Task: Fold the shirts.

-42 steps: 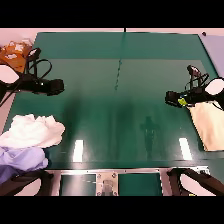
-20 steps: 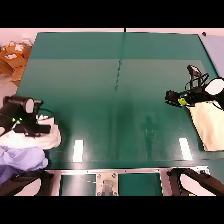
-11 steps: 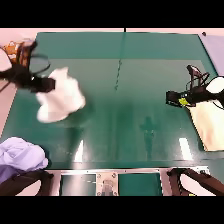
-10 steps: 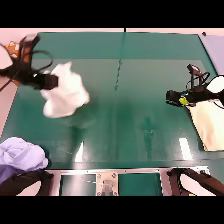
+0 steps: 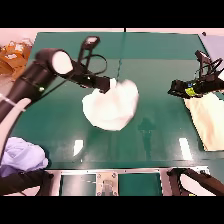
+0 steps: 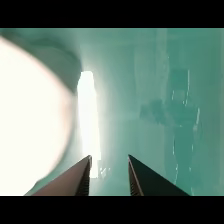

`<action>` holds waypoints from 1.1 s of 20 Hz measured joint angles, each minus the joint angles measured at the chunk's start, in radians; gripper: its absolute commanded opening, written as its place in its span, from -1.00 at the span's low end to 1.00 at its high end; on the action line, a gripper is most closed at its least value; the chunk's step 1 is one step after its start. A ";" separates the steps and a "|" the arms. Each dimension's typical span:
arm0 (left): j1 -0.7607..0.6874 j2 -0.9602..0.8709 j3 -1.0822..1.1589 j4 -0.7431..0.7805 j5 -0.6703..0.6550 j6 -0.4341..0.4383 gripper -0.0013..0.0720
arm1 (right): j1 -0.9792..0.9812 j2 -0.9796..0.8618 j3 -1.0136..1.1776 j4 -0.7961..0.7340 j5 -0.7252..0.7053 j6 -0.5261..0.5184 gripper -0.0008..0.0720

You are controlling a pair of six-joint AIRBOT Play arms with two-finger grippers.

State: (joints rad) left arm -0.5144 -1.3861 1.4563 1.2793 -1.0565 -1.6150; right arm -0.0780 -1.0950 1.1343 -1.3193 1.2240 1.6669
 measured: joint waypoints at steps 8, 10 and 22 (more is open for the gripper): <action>0.272 -0.017 -0.019 0.028 -0.212 0.000 0.89 | 0.000 -0.065 0.008 0.018 0.020 0.000 0.21; 0.323 -0.017 -0.102 0.032 -0.234 0.000 0.89 | 0.000 -0.132 0.008 0.049 0.016 -0.002 0.21; 0.358 -0.157 -0.466 -0.478 0.165 0.201 0.28 | 0.027 -0.517 0.009 0.290 -0.051 -0.143 0.02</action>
State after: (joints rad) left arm -0.1562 -1.5429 0.9905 0.8017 -0.8913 -1.4139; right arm -0.0513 -1.6115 1.1431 -1.0290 1.1732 1.5234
